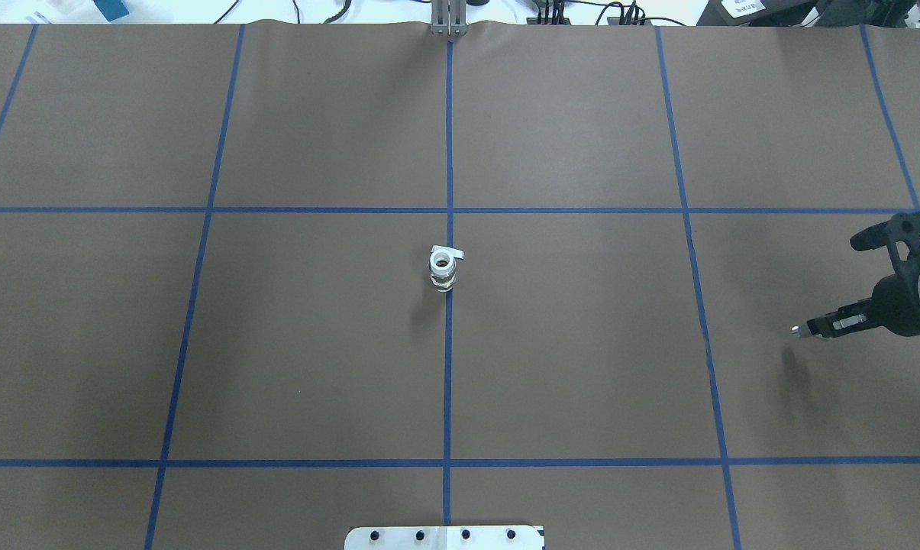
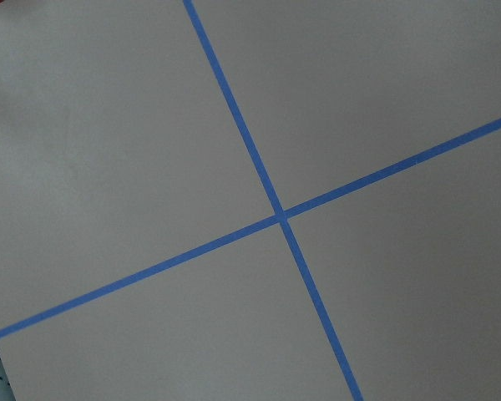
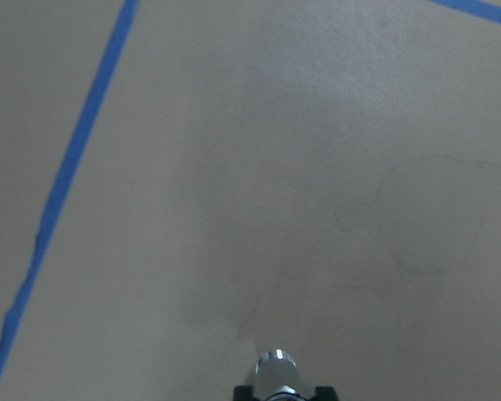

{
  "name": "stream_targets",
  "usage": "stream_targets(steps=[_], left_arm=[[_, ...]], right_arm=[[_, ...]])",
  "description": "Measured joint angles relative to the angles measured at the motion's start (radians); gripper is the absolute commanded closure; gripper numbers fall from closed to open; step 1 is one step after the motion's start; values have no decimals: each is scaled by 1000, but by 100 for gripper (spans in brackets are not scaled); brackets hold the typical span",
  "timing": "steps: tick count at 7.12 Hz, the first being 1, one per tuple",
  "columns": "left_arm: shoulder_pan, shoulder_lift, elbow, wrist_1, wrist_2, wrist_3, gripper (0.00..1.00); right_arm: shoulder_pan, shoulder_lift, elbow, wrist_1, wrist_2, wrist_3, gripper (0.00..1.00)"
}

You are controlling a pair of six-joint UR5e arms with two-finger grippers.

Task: Assemble PPR valve and pipe with both arms
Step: 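Carry the silver fitting with the right gripper over the white valve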

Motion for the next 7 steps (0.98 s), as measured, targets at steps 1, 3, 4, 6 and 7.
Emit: stream_targets(steps=[1,3,4,6,7], left_arm=[[-3,37,-3,-12,-21,-49,0],[-20,142,-11,-116,-101,-132,0],[-25,198,-24,-191,-115,-180,0],[-26,254,-48,-260,-122,-225,0],[-27,261,-53,-267,-122,-229,0]], right_arm=[[31,62,3,-53,31,0,100],[66,252,25,-272,63,2,100],[71,355,53,-418,70,7,100],[57,583,83,-709,71,19,100],[35,686,77,-811,66,53,100]])
